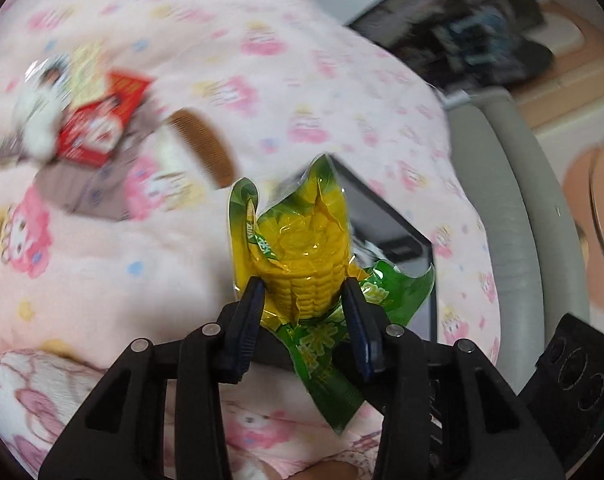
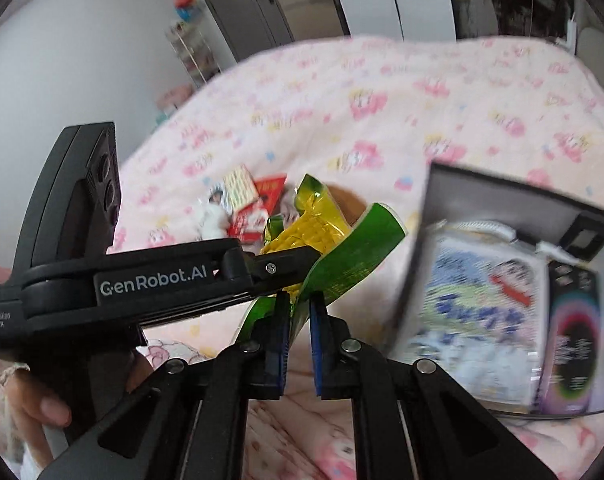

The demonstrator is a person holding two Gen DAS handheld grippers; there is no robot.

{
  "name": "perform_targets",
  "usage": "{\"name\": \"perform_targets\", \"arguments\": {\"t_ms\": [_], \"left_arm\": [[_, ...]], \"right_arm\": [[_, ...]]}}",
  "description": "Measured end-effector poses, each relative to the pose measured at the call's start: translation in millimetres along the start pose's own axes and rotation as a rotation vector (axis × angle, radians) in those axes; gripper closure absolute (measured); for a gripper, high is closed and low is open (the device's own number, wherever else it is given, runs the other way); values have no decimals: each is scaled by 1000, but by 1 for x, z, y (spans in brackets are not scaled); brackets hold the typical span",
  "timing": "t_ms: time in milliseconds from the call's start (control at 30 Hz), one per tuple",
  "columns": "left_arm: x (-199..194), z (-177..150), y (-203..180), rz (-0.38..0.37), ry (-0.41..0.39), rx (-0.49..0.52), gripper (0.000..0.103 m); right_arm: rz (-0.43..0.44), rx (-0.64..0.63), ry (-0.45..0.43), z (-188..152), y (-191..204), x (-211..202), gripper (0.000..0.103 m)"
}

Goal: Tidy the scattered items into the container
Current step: 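Carry the corn snack packet with the right gripper into the black box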

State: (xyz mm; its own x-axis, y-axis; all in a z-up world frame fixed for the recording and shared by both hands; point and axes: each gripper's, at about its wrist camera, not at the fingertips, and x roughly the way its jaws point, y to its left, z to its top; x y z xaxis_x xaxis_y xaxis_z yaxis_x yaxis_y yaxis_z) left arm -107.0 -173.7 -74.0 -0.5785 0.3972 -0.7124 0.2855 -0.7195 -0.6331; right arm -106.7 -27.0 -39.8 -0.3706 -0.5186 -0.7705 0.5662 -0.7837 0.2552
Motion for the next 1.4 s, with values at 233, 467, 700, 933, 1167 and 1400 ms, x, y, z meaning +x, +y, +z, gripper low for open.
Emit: {"name": "perform_targets", "arguments": {"t_ms": [233, 467, 700, 933, 1167, 1400], "left_arm": [[80, -25, -77, -84, 138, 137, 63], [171, -57, -137, -99, 362, 278, 63], [189, -70, -147, -2, 384, 473, 64], [161, -46, -123, -156, 358, 408, 64], [159, -34, -99, -27, 276, 335, 64], [178, -40, -99, -1, 333, 360, 64]], "right_arm": [[-140, 61, 41, -22, -91, -37, 95], [-198, 296, 90, -66, -179, -45, 95], [-151, 454, 81, -79, -214, -45, 93], [-263, 413, 36, -53, -221, -53, 93], [-283, 365, 48, -35, -231, -32, 93], [-238, 358, 195, -51, -230, -5, 93]]}}
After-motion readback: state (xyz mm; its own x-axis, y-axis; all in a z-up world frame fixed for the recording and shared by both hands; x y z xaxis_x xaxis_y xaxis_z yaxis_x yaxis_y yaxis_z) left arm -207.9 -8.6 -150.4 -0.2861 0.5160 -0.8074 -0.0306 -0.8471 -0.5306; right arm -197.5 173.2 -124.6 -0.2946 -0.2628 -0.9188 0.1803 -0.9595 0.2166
